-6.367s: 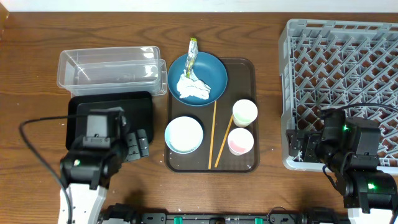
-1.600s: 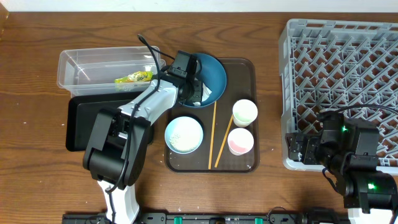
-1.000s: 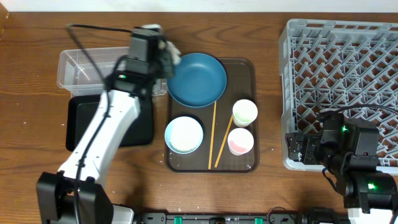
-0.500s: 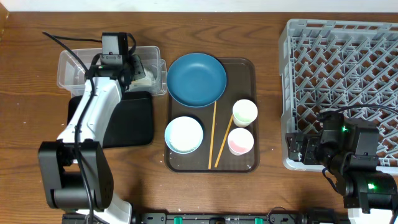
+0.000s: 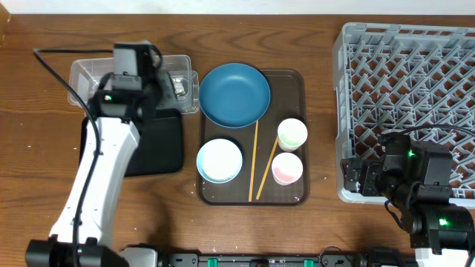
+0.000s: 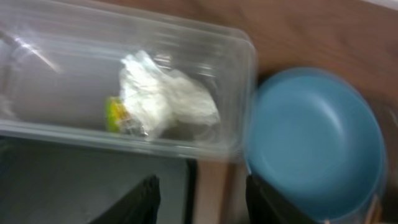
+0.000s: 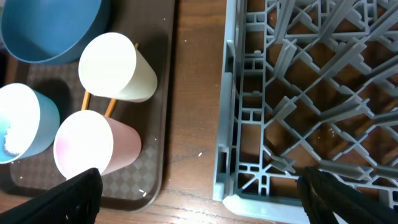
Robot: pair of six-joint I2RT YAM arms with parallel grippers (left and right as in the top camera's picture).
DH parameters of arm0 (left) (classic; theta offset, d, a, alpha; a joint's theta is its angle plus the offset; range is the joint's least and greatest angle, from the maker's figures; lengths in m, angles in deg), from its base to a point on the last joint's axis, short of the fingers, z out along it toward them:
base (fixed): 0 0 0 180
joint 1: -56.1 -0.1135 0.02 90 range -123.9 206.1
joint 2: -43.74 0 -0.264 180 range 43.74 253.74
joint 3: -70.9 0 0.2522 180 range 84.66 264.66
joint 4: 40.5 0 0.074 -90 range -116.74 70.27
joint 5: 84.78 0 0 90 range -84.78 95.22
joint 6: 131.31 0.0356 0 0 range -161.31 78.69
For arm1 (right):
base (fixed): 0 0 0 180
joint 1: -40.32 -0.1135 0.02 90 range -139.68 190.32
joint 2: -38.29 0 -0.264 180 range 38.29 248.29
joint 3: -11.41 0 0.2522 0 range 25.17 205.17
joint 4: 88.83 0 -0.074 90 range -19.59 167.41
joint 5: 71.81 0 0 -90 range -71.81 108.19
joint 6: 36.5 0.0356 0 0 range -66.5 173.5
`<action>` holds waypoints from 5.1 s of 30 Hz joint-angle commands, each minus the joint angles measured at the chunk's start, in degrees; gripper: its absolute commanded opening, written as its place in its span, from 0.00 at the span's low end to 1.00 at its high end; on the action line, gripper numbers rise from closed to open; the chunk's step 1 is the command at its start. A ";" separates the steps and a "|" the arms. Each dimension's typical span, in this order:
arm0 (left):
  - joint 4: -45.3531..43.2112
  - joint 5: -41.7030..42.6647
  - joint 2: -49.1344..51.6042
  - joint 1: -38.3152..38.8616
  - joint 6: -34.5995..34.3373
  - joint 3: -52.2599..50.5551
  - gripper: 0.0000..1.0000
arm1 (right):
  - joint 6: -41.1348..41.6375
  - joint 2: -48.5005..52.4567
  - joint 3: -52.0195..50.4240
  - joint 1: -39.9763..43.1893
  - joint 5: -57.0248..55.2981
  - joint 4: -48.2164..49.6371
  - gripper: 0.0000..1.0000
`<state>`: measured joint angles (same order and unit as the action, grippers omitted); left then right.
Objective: Sort waste into correct bins and load items into the dishwasher rack
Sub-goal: 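Grasp the light-blue rice bowl with the left gripper, then tip the rice bowl over the black tray with the left gripper, then return the emptied bowl to the brown tray with the left gripper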
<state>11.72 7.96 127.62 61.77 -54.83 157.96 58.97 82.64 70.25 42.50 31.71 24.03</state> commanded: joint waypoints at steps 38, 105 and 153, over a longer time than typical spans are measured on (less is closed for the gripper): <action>10.78 0.96 20.83 33.29 -8.20 -5.03 0.06 | 0.24 -0.20 1.14 -0.70 0.46 -1.53 0.99; 14.21 87.38 17.73 -41.03 18.75 -13.07 0.06 | 0.24 -0.20 1.14 -0.70 0.46 -2.19 0.99; 17.84 80.91 13.66 -37.18 21.92 -12.41 0.06 | 0.24 -0.20 1.14 -0.72 0.46 -2.34 0.99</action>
<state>28.64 89.49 144.49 22.15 -37.17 145.02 58.97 82.64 70.29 42.50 31.71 21.73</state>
